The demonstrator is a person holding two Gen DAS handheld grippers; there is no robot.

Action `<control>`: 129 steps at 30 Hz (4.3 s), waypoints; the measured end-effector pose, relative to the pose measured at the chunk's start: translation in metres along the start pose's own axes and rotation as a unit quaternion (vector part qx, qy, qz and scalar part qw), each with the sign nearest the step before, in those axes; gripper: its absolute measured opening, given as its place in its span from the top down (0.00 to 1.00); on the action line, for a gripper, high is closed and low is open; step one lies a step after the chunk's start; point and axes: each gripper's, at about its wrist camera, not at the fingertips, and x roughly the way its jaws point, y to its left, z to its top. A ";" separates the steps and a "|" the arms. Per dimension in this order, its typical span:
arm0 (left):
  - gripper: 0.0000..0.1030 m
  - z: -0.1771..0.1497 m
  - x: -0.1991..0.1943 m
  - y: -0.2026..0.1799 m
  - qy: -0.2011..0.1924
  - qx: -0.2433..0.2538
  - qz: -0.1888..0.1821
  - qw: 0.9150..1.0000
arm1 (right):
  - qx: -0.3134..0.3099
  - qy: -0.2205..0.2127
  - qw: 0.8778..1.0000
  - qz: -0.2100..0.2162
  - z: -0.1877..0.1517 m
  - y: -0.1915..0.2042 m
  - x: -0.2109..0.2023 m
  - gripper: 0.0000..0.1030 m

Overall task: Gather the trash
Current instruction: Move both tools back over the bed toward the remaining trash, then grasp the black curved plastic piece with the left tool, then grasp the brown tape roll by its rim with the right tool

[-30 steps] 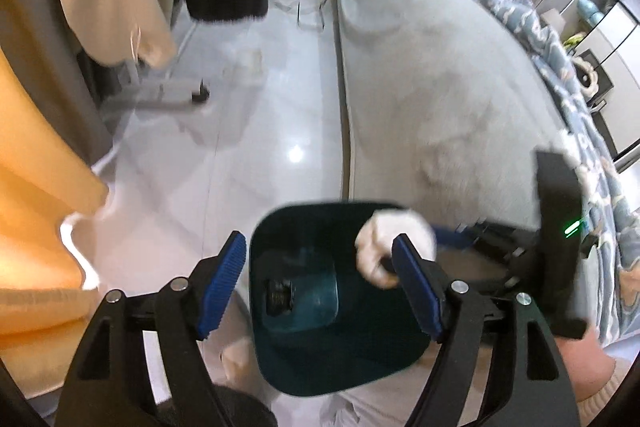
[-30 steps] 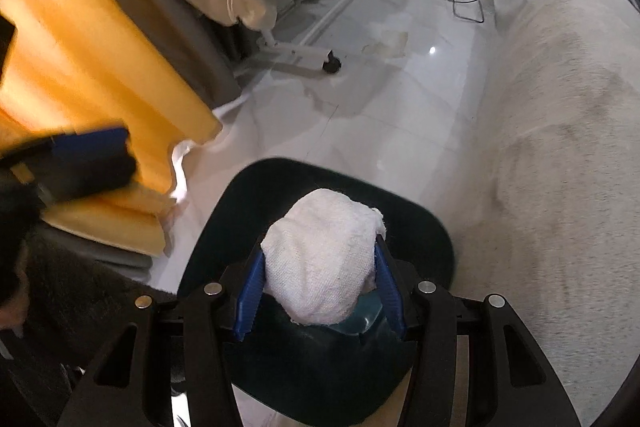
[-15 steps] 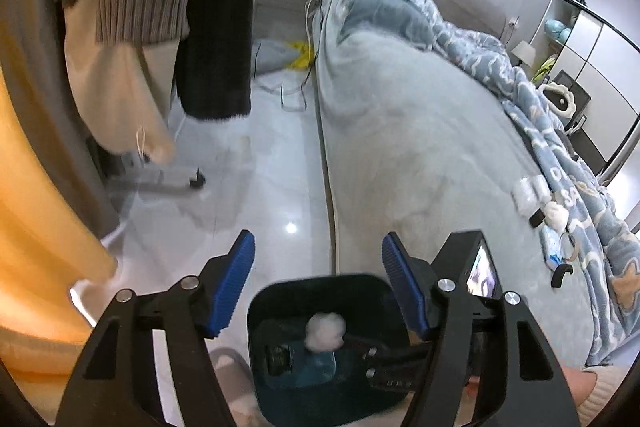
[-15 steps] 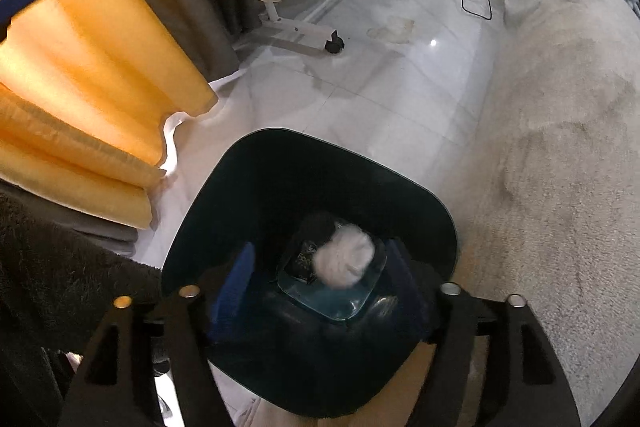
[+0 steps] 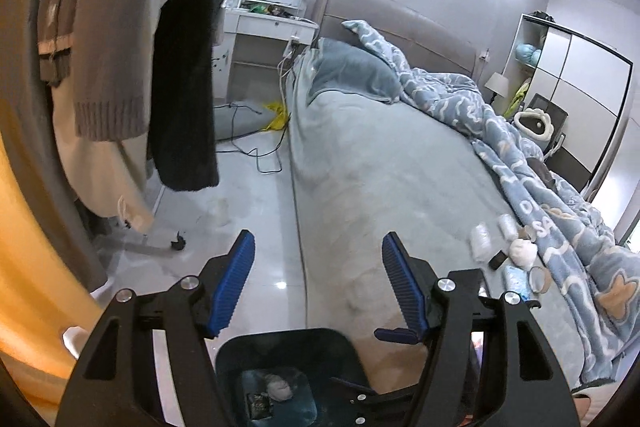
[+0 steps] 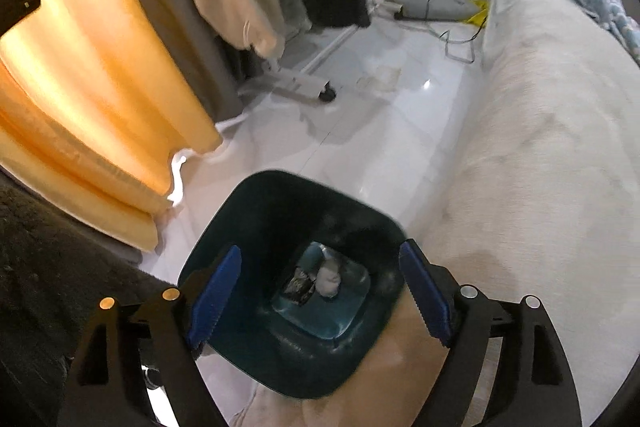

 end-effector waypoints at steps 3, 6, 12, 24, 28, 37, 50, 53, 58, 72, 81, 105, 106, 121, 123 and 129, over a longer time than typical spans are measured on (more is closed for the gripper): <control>0.34 0.001 0.003 -0.016 0.001 0.004 -0.011 1.000 | 0.003 -0.027 1.000 -0.013 -0.002 -0.011 -0.022 0.19; 0.33 -0.001 0.008 -0.034 0.002 0.013 -0.017 1.000 | 0.008 -0.050 0.998 -0.028 -0.005 -0.025 -0.043 0.19; 0.33 -0.003 0.019 -0.066 0.006 0.022 -0.030 0.999 | 0.030 -0.087 0.994 -0.059 -0.013 -0.059 -0.079 0.18; 0.29 -0.022 0.037 -0.122 0.025 0.072 -0.060 0.995 | 0.081 -0.129 0.983 -0.103 -0.038 -0.120 -0.129 0.17; 0.29 -0.030 0.045 -0.141 0.036 0.092 -0.074 0.992 | 0.103 -0.136 0.978 -0.121 -0.050 -0.143 -0.141 0.17; 0.29 -0.049 0.060 -0.175 0.064 0.125 -0.099 0.985 | 0.146 -0.153 0.966 -0.151 -0.072 -0.182 -0.164 0.17; 0.28 -0.079 0.079 -0.219 0.095 0.182 -0.121 0.971 | 0.173 -0.158 0.957 -0.172 -0.103 -0.213 -0.181 0.17; 0.28 -0.083 0.084 -0.227 0.103 0.188 -0.126 0.969 | 0.179 -0.158 0.955 -0.174 -0.109 -0.219 -0.184 0.17; 0.28 -0.094 0.091 -0.241 0.119 0.200 -0.133 0.963 | 0.187 -0.154 0.954 -0.177 -0.119 -0.228 -0.186 0.17; 0.42 -0.120 0.116 -0.268 0.175 0.218 -0.137 0.950 | 0.212 -0.139 0.953 -0.168 -0.143 -0.248 -0.183 0.17; 0.57 -0.128 0.129 -0.275 0.202 0.204 -0.143 0.947 | 0.233 -0.135 0.952 -0.147 -0.153 -0.259 -0.180 0.17; 0.89 -0.126 0.131 -0.287 0.197 0.199 -0.145 0.949 | 0.234 -0.128 0.957 -0.111 -0.161 -0.261 -0.174 0.61; 0.89 -0.125 0.130 -0.286 0.196 0.197 -0.145 0.950 | 0.233 -0.126 0.958 -0.113 -0.161 -0.260 -0.174 0.63; 0.89 -0.108 0.117 -0.272 0.174 0.178 -0.141 0.958 | 0.220 -0.144 0.959 -0.106 -0.143 -0.251 -0.181 0.88; 0.89 -0.104 0.116 -0.267 0.171 0.175 -0.136 0.960 | 0.217 -0.148 0.959 -0.103 -0.139 -0.248 -0.183 0.88; 0.89 -0.097 0.116 -0.250 0.169 0.162 -0.119 0.965 | 0.209 -0.155 0.961 -0.093 -0.126 -0.239 -0.183 0.91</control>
